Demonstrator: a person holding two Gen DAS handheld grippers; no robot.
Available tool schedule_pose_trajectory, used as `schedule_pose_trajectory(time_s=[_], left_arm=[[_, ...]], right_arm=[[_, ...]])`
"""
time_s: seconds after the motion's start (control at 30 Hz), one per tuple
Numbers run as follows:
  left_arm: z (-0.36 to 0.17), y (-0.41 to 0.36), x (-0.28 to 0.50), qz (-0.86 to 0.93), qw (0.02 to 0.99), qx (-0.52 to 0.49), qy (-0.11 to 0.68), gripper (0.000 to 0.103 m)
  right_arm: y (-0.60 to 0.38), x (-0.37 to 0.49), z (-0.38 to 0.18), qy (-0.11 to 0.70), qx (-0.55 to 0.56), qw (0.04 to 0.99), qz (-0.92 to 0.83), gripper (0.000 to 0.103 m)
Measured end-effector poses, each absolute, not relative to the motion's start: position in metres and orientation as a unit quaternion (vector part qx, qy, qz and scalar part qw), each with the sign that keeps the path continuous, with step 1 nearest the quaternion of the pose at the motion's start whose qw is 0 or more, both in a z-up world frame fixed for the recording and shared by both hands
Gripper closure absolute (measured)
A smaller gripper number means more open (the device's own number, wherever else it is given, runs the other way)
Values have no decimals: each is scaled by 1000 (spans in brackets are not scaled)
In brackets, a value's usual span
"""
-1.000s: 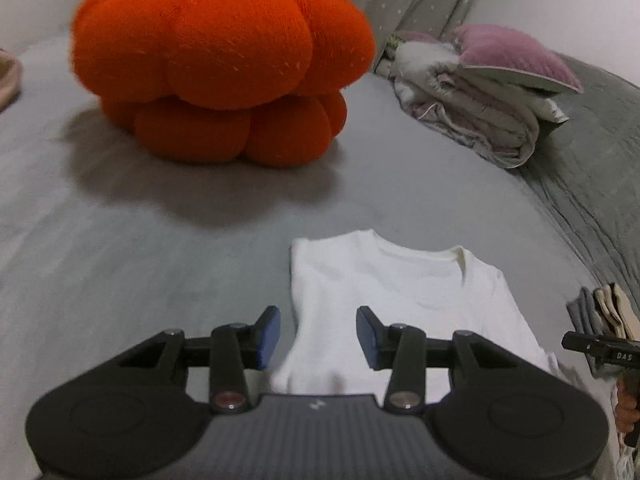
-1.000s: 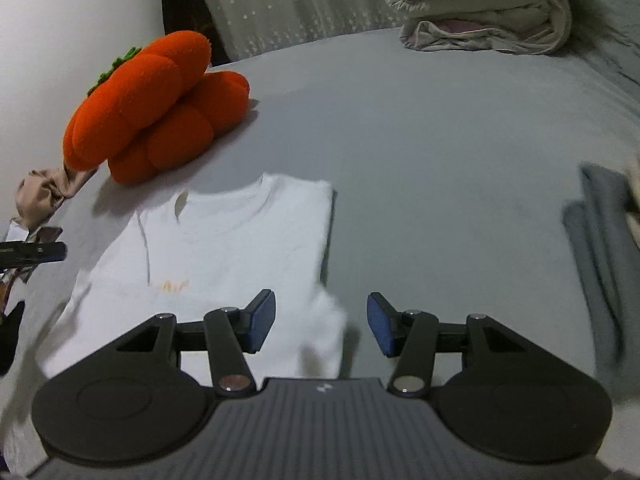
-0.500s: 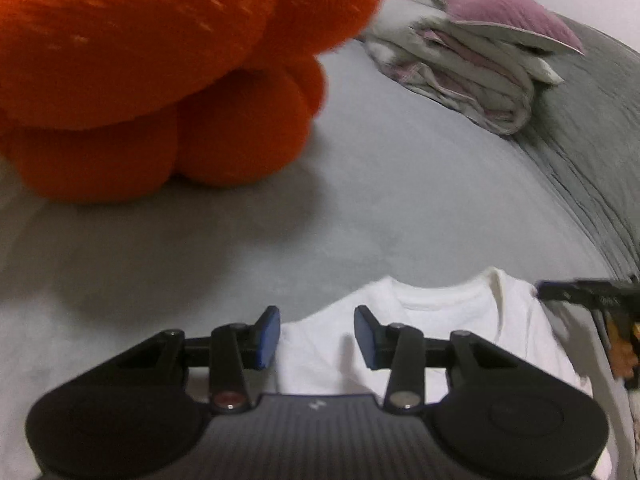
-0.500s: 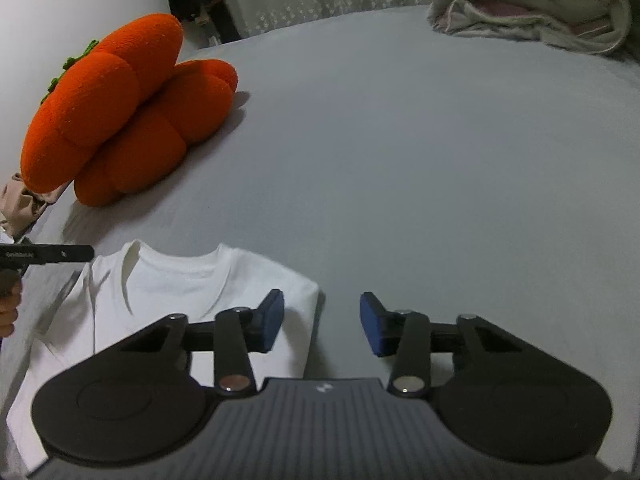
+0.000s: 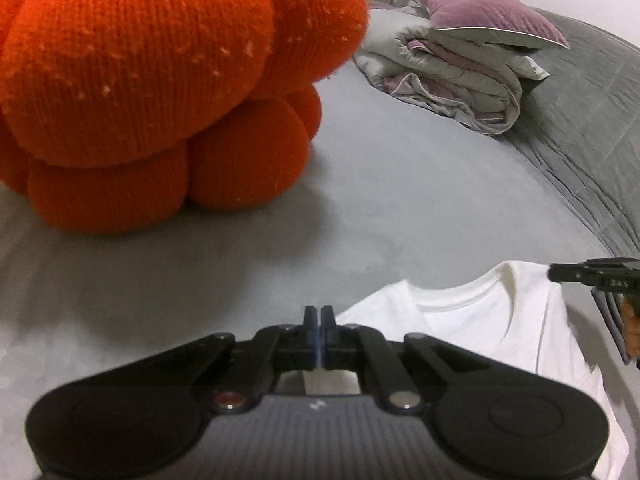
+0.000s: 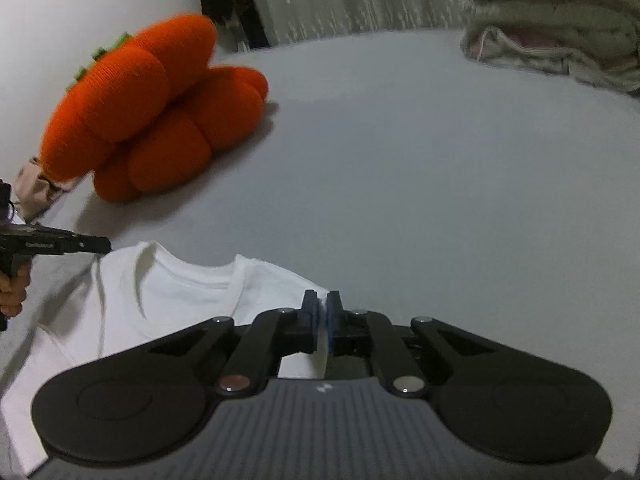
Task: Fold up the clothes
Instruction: 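Pinch the collar edge with the right gripper while the left gripper pinches it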
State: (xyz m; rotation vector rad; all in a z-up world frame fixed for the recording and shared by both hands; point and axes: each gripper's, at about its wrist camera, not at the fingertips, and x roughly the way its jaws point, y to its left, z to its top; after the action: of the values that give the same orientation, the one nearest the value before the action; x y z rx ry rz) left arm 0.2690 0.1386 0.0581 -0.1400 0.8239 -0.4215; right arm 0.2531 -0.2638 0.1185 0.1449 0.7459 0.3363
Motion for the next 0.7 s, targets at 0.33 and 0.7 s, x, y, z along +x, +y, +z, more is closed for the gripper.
schedule_pose_trajectory(time_s=[0.33, 0.7], left_arm=[[50, 141, 271, -204, 888, -82, 404, 49], [32, 125, 273, -209, 887, -12, 411, 93]], right_arm=[[-257, 257, 108, 377, 58, 913, 145, 98], [-252, 265, 89, 387, 47, 909, 148, 95]])
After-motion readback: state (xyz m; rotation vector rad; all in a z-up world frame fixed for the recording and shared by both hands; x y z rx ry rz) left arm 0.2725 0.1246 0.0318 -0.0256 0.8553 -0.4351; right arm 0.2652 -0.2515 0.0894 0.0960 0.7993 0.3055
